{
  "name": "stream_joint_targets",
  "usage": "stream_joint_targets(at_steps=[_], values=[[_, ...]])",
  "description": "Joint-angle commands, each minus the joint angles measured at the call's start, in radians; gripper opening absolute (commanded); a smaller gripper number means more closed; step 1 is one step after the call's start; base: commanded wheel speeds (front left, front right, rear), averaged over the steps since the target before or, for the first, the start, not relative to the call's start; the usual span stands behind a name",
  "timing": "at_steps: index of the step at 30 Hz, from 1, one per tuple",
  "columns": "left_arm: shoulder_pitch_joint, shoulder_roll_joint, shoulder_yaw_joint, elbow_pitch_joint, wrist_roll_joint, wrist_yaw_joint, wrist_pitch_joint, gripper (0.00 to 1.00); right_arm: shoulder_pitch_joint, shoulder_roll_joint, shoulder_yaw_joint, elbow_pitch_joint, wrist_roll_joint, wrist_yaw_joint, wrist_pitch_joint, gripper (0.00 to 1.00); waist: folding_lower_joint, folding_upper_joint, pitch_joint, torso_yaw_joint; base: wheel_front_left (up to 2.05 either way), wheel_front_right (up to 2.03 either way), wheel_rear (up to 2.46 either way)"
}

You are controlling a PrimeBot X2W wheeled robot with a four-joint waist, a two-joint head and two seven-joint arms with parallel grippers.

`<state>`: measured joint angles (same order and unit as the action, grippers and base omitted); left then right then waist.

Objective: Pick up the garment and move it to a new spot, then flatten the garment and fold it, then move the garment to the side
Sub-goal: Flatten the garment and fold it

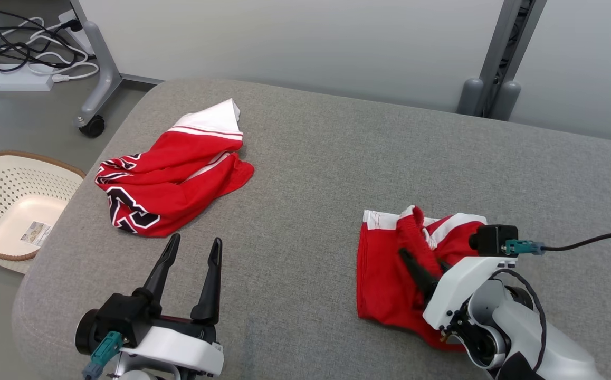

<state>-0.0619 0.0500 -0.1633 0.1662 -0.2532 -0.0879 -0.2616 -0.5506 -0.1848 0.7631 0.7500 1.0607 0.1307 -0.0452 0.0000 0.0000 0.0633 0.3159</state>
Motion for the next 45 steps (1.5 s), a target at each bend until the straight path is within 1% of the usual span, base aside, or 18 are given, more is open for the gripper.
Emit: stream_joint_targets(at_steps=[1,6,9,12,14,19,24,28,33,37,45], values=[[-0.010,0.002,0.003,-0.004,-0.005,-0.003,-0.004,1.00,-0.011,0.000,0.006,0.005,0.002,0.000,-0.008,1.00,0.0000,0.0000,0.000,-0.001,0.00,0.00,0.00],[-0.006,0.002,0.006,-0.006,-0.003,0.001,-0.004,1.00,-0.020,0.009,0.025,0.009,0.017,0.000,-0.031,1.00,0.0000,0.0000,0.001,-0.020,0.00,0.00,0.00],[-0.009,0.002,0.006,-0.006,-0.002,0.003,-0.004,1.00,-0.030,0.009,0.041,-0.020,0.028,0.000,-0.050,1.00,0.0000,0.0000,0.001,-0.035,0.00,0.00,0.00],[-0.010,0.002,0.006,-0.006,0.000,0.003,-0.004,1.00,-0.037,-0.005,0.048,-0.055,0.037,0.000,-0.077,1.00,0.0000,0.0000,0.000,-0.052,0.00,0.00,0.00],[-0.007,0.002,0.008,-0.006,0.001,0.004,-0.004,1.00,-0.037,-0.019,0.052,-0.080,0.041,0.000,-0.099,1.00,0.0000,0.0000,-0.003,-0.063,0.00,0.00,0.00],[0.004,0.002,0.010,-0.006,0.005,0.003,-0.004,1.00,-0.024,-0.092,0.038,-0.127,0.026,0.000,-0.159,1.00,0.0000,0.0000,-0.017,-0.089,0.00,0.00,0.00],[0.010,0.002,0.008,-0.008,0.008,0.001,-0.004,1.00,-0.002,-0.151,0.006,-0.138,0.008,0.000,-0.187,1.00,0.0000,0.0000,-0.024,-0.104,0.00,0.00,0.00],[0.009,0.002,0.003,-0.011,0.008,0.000,-0.004,1.00,0.028,-0.174,-0.014,-0.129,0.001,0.000,-0.193,1.00,0.0000,0.0000,-0.024,-0.112,0.00,0.00,0.00],[0.002,0.002,-0.003,-0.012,0.008,-0.002,-0.004,1.00,0.051,-0.165,-0.023,-0.121,0.025,0.000,-0.185,1.00,0.0000,0.0000,-0.013,-0.112,0.00,0.00,0.00],[-0.010,0.002,-0.009,-0.010,0.011,-0.007,-0.004,1.00,0.063,-0.152,-0.019,-0.091,0.041,0.000,-0.175,1.00,0.0000,0.0000,0.003,-0.104,0.00,0.00,0.00],[-0.023,0.002,-0.009,-0.006,0.010,-0.007,-0.004,1.00,0.056,-0.124,-0.009,0.018,0.074,0.000,-0.154,1.00,0.0000,0.0000,0.029,-0.075,0.00,0.00,0.00]])
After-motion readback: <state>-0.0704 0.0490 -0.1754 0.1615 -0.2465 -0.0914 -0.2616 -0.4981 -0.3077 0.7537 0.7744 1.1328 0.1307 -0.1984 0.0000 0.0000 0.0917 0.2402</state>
